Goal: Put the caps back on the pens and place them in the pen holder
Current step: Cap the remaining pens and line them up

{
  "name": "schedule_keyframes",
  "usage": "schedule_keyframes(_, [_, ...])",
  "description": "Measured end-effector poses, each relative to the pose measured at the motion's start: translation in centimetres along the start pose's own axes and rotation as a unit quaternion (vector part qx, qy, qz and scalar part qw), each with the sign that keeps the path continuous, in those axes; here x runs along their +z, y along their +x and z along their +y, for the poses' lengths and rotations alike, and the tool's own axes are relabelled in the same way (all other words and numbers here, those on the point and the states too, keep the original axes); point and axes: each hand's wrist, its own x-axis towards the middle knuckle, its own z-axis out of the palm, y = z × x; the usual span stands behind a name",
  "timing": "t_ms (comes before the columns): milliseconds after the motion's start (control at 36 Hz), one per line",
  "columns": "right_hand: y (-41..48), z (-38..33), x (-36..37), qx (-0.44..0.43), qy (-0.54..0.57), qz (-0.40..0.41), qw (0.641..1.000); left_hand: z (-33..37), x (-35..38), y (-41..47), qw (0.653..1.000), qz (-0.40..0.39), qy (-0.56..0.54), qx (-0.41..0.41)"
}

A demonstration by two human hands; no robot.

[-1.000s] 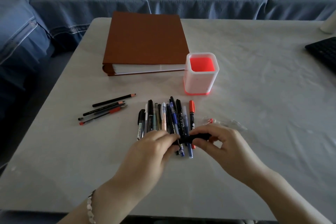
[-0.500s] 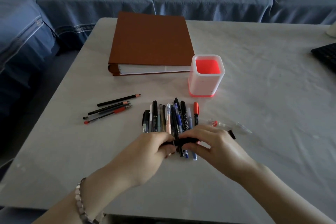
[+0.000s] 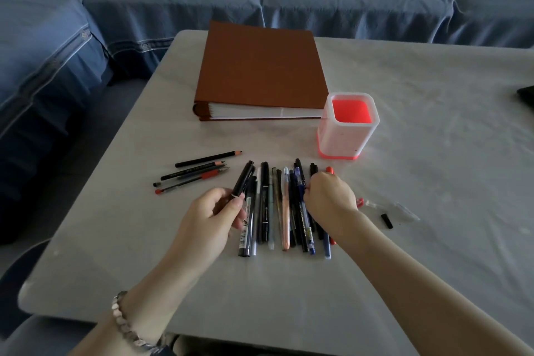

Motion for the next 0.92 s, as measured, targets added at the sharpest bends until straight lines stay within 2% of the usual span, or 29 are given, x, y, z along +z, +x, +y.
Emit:
schedule_keyframes(250, [0.1,0.3,0.2,0.026,0.049,-0.012,0.998,0.2,0.9,0.0,0.997,0.003,-0.066,-0.029])
schedule_keyframes(361, [0.2,0.8,0.1,0.022,0.129,0.001,0.991,0.4,1.6,0.1,0.987,0.000,-0.138,-0.082])
schedule_keyframes(472, [-2.2,1.1,-1.7,-0.043,0.251,0.032,0.966,1.0,2.8,0.3,0.951,-0.008,-0.262,-0.166])
schedule_keyframes(556, [-4.7,1.0,-2.9,-0.108,0.316,-0.024,0.942,1.6,4.1,0.2,0.942,-0.032,-0.275,-0.190])
schedule_keyframes(611, [-5.9,1.2,-2.9,-0.143,0.313,-0.034,0.938,2.1,5.2,-0.2,0.932,-0.066,-0.296,-0.199])
schedule_keyframes(667, [-6.9,1.5,-3.0,-0.162,0.295,-0.009,0.942,2.4,6.2,-0.5,0.924,-0.078,-0.318,-0.200])
schedule_keyframes(778, [-8.2,2.3,-3.4,-0.175,0.254,0.006,0.951,2.7,6.7,-0.3,0.928,-0.057,-0.339,-0.142])
schedule_keyframes(917, [-9.0,2.7,-3.5,-0.159,0.250,-0.008,0.955,4.1,6.6,-0.2,0.903,-0.034,-0.411,-0.124])
